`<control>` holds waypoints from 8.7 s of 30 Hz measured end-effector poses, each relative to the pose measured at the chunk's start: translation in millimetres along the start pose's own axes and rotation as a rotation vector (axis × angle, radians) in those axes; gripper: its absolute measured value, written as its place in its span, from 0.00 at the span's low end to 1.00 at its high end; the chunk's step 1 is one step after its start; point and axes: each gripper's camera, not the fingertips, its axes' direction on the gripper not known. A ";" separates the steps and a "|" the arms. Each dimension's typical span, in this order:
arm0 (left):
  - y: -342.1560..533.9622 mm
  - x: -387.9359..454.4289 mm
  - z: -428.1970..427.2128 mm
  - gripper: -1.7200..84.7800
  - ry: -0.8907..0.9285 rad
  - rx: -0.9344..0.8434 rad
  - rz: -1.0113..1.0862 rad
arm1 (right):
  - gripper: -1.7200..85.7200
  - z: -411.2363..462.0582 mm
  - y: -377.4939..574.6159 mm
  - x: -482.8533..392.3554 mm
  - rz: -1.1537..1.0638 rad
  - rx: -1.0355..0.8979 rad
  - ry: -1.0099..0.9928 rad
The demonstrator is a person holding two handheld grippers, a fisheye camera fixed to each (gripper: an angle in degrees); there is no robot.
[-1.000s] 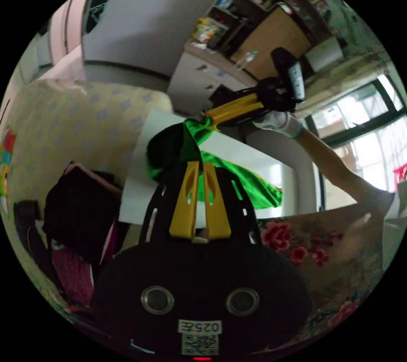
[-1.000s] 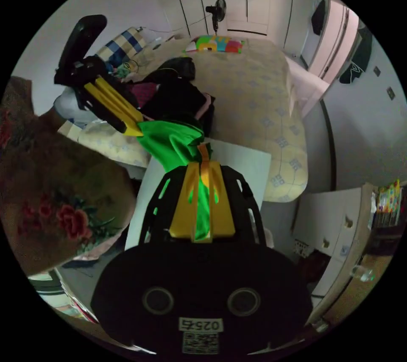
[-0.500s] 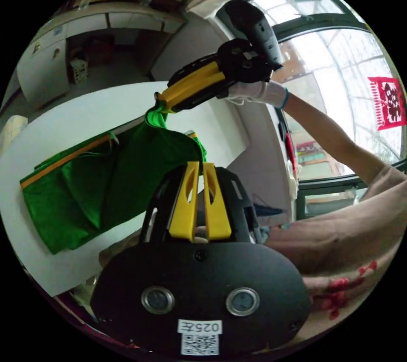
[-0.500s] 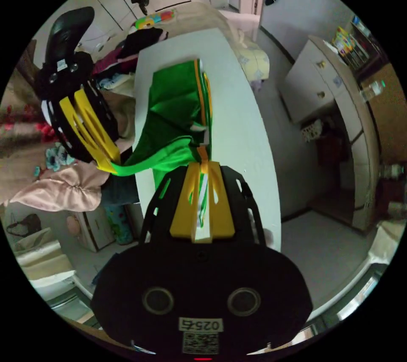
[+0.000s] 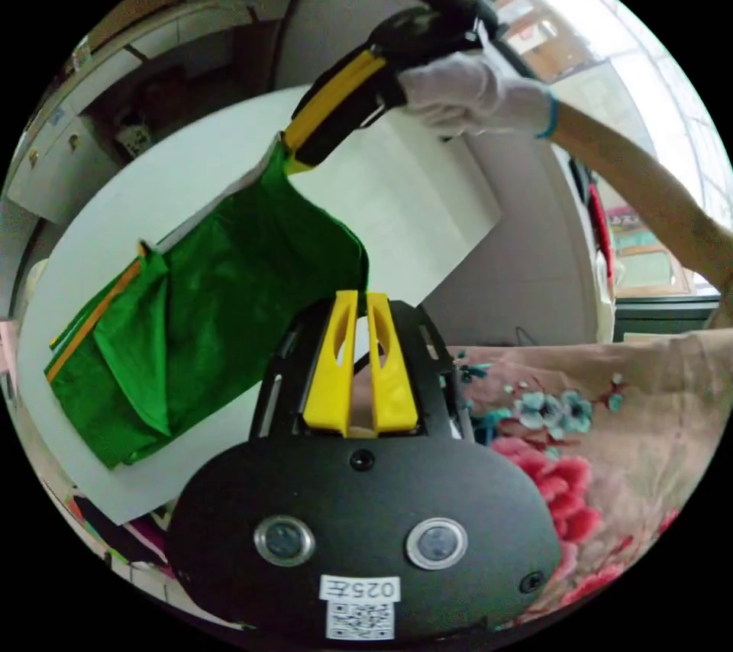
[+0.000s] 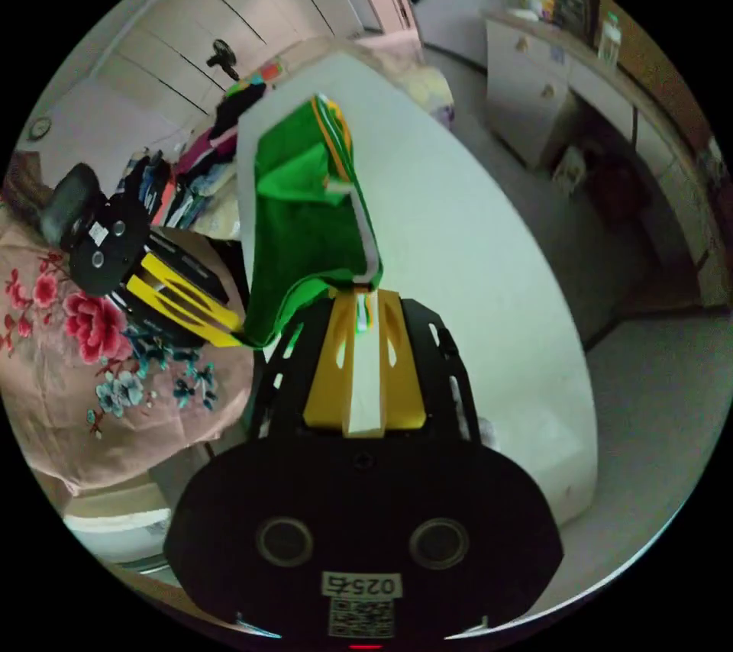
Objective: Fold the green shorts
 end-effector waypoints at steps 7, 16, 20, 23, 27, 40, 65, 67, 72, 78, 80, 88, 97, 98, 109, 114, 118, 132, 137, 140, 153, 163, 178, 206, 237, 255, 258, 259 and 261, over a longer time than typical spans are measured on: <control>-16.3 -0.9 37.9 0.03 0.009 -0.068 0.098 | 0.13 -2.3 55.7 48.8 0.279 -0.008 -0.140; 100.8 -213.2 -83.4 0.09 -0.043 0.256 -0.495 | 0.18 -34.3 -52.0 5.0 0.175 0.236 -0.158; 111.3 -323.0 -68.1 0.12 0.266 0.229 -0.627 | 0.17 -9.1 -94.5 47.9 0.380 0.123 -0.272; 102.1 -353.9 -56.6 0.12 0.292 0.163 -0.649 | 0.17 -10.2 -88.5 86.0 0.582 0.174 -0.461; 83.6 -355.2 -40.9 0.11 0.199 0.043 -0.548 | 0.17 -12.0 -78.5 121.2 0.823 0.152 -0.552; 105.0 -336.8 -50.8 0.01 0.269 0.118 -0.386 | 0.06 -4.8 -106.7 104.5 0.908 0.003 -0.441; 92.1 -124.2 21.0 0.01 0.270 0.118 0.009 | 0.03 -57.0 9.7 34.2 0.776 0.152 -0.115; 89.4 -110.4 26.6 0.01 0.225 0.111 0.034 | 0.03 -49.1 13.1 32.1 0.765 0.138 -0.098; 69.4 -89.5 45.4 0.01 0.147 0.067 0.059 | 0.05 -20.5 16.7 35.7 0.745 0.146 -0.086; 58.8 -89.7 63.4 0.05 0.044 -0.046 0.099 | 0.10 -1.4 33.9 50.5 0.888 0.153 -0.059; 76.5 -108.3 42.1 0.06 0.021 -0.002 0.031 | 0.11 -10.3 34.2 43.4 0.911 0.197 -0.021; 222.3 -275.6 -67.7 0.12 -0.136 0.223 -0.450 | 0.15 2.7 -106.9 -46.0 0.723 0.395 -0.324; 217.6 -363.1 -36.0 0.12 -0.059 -0.014 -0.307 | 0.17 110.9 -334.2 -120.5 0.768 0.154 -0.182; 214.3 -365.9 -28.9 0.11 -0.035 -0.037 -0.278 | 0.17 122.1 -347.7 -119.6 0.805 0.119 -0.145; 199.6 -377.3 -26.5 0.01 0.000 -0.094 -0.199 | 0.03 168.5 -405.2 -121.4 1.054 -0.128 0.217; 242.2 -399.3 -78.2 0.00 0.061 0.065 -0.232 | 0.01 165.1 -415.9 -122.1 1.079 -0.006 -0.020; 293.2 -417.7 -149.0 0.00 0.177 0.222 -0.268 | 0.01 155.8 -427.0 -133.0 0.953 0.133 -0.410; 159.3 -267.6 -118.5 0.00 0.134 0.258 -0.018 | 0.01 39.6 -257.1 -117.4 0.743 0.226 0.012; 110.4 -232.3 -66.7 0.00 0.002 0.115 -0.039 | 0.01 75.0 -233.4 -110.3 0.706 0.240 0.100; 97.4 -208.6 -57.6 0.01 -0.055 0.094 -0.016 | 0.02 62.1 -211.6 -123.7 0.696 0.343 0.123; 98.7 -149.1 -73.2 0.02 -0.120 0.129 0.108 | 0.01 45.0 -130.4 -125.7 0.734 0.557 -0.064; 155.1 -252.8 -21.1 0.01 -0.251 -0.009 -0.206 | 0.01 145.9 -143.2 -174.5 0.287 0.136 0.202; 167.3 -215.7 -45.5 0.01 -0.370 -0.079 -0.267 | 0.01 102.9 -315.8 -140.1 0.113 0.274 -0.080; 256.8 -313.9 -184.0 0.14 0.041 0.117 -0.719 | 0.22 154.2 -138.5 14.4 0.532 0.328 -0.312; 695.1 -320.4 -449.2 0.06 0.317 0.701 -0.938 | 0.09 346.3 -380.6 -172.2 0.346 0.045 -0.496; 788.1 -407.7 -559.8 0.03 -0.303 0.456 -1.440 | 0.11 574.2 -751.3 -239.4 -0.305 -0.331 -0.291; 789.1 -392.8 -583.8 0.02 -0.242 0.496 -1.513 | 0.09 588.3 -766.8 -222.0 -0.341 -0.383 -0.379; 791.0 -389.7 -589.3 0.02 -0.210 0.508 -1.525 | 0.09 590.5 -768.1 -220.0 -0.348 -0.393 -0.375; 794.2 -370.7 -616.3 0.02 -0.127 0.535 -1.562 | 0.07 595.5 -772.3 -213.5 -0.354 -0.418 -0.381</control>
